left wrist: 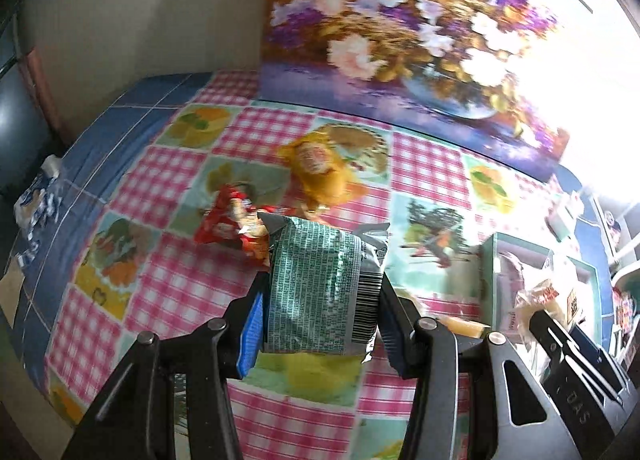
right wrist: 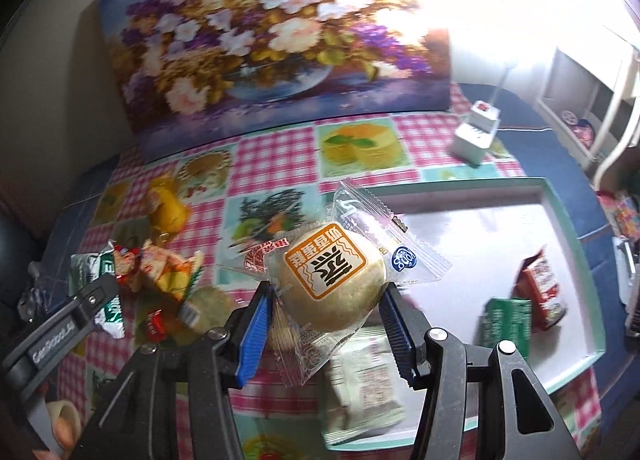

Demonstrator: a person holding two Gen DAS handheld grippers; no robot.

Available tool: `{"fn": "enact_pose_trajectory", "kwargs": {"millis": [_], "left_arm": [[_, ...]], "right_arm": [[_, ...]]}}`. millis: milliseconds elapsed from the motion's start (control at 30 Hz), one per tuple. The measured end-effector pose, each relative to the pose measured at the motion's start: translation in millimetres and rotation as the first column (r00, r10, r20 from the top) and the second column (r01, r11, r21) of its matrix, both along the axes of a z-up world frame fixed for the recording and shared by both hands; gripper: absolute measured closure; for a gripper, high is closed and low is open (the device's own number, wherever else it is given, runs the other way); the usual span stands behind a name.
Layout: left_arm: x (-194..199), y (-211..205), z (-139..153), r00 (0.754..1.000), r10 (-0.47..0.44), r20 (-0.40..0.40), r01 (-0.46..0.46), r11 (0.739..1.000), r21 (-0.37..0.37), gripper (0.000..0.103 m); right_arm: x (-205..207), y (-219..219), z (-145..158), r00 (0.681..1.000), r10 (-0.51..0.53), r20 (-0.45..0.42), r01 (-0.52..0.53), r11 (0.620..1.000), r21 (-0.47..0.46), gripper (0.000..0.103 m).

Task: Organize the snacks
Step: 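Carry both packs over the white tray and open both grippers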

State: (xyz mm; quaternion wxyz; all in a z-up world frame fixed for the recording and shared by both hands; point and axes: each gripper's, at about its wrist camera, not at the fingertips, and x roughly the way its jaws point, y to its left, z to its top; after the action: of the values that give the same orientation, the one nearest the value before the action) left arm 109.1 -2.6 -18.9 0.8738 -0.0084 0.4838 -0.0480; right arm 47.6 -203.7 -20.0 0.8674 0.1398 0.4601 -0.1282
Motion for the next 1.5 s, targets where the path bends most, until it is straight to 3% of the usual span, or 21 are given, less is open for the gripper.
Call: {"fn": "enact_pose_trajectory", "kwargs": {"millis": [200,367,767,1133,1500], "left_arm": [[-5.0,-28.6,0.7,0.999,-0.053,0.009,0.053,0.998,0.023,0.051],[-8.0,-44.0,0.0,0.996,-0.094,-0.008,0.094,0.996,-0.007,0.051],[-15.8,-105.1,0.5,0.979,-0.205,-0.021,0.205,0.979,0.001,0.051],[-22.1,-180.9,-3.1,0.949,-0.314,-0.036,0.316,0.948,0.030,0.051],[-27.8,-227.0,-12.0,0.923,-0.383,-0.035,0.384,0.922,0.045,0.051]], "right_arm": [[-7.9,-34.7,2.2,0.997,-0.083,0.001,0.083,0.996,0.041,0.046],[-13.8,-59.7,5.2,0.989,-0.149,0.007,0.149,0.988,0.028,0.046],[-21.4,-113.8,3.1,0.959,-0.285,-0.007,0.284,0.957,0.063,0.046],[-34.1,-150.3,-6.7,0.924,-0.380,-0.036,0.382,0.922,0.059,0.046],[-53.6,-180.5,-12.4,0.871,-0.489,-0.042,0.490,0.866,0.097,0.046]]}}
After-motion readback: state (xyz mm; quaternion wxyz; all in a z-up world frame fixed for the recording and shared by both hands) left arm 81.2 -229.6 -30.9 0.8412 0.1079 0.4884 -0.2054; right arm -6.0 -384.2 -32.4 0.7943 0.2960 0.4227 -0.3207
